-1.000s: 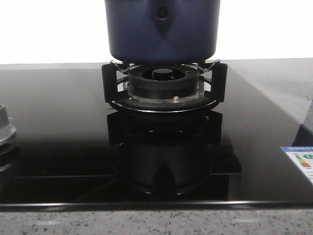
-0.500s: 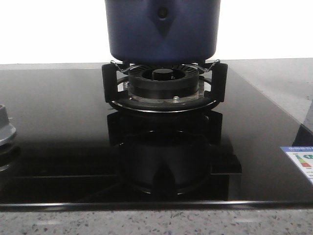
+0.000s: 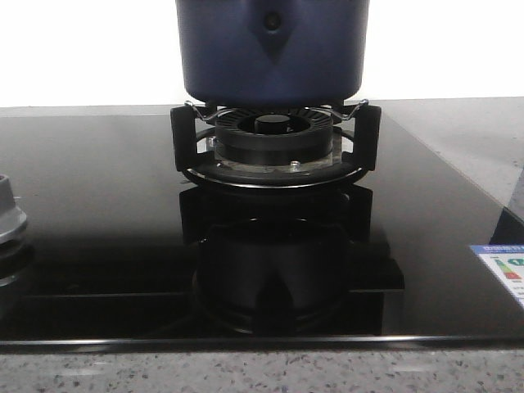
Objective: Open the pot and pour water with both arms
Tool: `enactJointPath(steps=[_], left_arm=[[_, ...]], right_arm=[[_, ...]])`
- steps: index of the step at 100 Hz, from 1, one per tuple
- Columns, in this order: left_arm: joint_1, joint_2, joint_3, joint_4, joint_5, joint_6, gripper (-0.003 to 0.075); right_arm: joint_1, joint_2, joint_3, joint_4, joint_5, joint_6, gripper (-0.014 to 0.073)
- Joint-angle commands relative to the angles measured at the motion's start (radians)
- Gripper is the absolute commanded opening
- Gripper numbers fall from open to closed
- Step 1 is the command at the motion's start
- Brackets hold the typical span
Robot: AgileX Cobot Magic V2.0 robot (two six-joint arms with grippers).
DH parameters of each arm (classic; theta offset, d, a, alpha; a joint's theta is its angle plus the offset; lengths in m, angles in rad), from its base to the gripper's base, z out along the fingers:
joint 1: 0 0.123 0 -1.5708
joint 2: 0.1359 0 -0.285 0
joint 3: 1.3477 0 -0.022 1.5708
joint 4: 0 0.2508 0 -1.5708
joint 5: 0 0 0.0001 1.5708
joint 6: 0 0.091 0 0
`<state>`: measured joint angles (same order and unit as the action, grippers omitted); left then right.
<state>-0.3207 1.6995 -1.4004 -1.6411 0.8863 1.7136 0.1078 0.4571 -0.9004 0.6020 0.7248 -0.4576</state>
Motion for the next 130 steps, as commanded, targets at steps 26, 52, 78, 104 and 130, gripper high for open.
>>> enactJointPath(steps=[26,52,78,104,130], left_arm=[[0.076,-0.218,-0.032,-0.075,0.072,-0.068,0.0248],[0.111,-0.360,-0.032,0.036,0.068,-0.157,0.0249],[0.111,-0.448,-0.015,0.082,0.068,-0.203,0.0249],[0.111,-0.461,0.012,0.082,0.070,-0.203,0.0249],[0.111,-0.461,0.012,0.081,0.071,-0.203,0.0249]], right_arm=[[0.003,0.009,-0.023,-0.245,-0.172,-0.007,0.0566],[0.003,0.009,0.056,-0.634,-0.265,0.221,0.0566],[0.003,0.011,0.254,-0.807,-0.337,0.400,0.0566],[0.003,0.023,0.396,-0.807,-0.392,0.429,0.0566],[-0.035,0.038,0.432,-0.805,-0.532,0.497,0.0566]])
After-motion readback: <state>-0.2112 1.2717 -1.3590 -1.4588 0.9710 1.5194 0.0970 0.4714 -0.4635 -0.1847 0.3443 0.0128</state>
